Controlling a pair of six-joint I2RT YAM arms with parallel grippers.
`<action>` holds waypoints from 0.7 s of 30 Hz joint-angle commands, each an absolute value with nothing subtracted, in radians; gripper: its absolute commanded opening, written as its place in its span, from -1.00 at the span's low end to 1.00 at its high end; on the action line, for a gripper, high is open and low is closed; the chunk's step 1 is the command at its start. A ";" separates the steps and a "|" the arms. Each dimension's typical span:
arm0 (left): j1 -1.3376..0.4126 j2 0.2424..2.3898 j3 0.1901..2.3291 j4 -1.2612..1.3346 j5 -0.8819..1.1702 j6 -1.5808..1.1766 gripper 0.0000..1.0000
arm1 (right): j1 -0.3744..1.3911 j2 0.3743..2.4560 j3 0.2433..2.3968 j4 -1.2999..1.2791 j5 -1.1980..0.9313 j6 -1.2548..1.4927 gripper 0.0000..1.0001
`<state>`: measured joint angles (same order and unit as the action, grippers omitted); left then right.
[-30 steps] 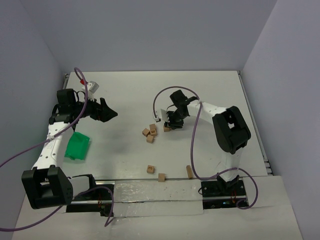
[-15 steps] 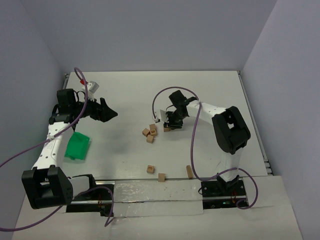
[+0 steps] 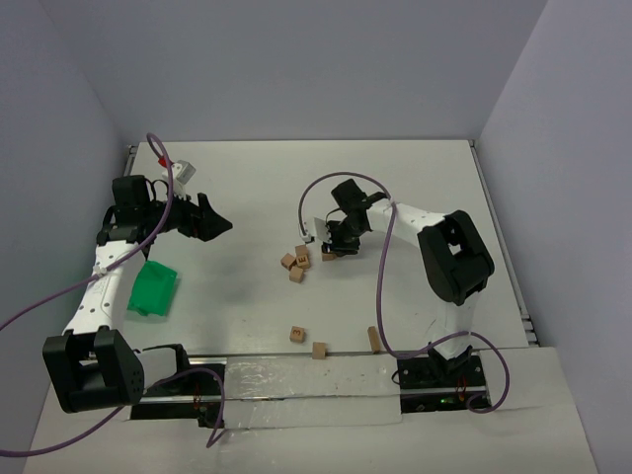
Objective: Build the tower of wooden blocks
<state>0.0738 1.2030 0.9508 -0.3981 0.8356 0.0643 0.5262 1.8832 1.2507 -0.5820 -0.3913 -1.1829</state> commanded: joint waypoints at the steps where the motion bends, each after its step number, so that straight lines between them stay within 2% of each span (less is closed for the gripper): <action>1: 0.081 1.203 0.994 -0.345 0.864 0.078 0.97 | 0.546 1.878 1.229 -0.592 -0.378 -1.169 -0.61; 21: 0.080 1.207 0.996 -0.342 0.867 0.077 0.97 | 0.537 1.878 1.223 -0.603 -0.404 -1.106 -0.57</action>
<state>0.0738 1.2076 0.9508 -0.3916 0.8356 0.0642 0.5335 1.8828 1.2491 -0.5770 -0.3873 -1.1294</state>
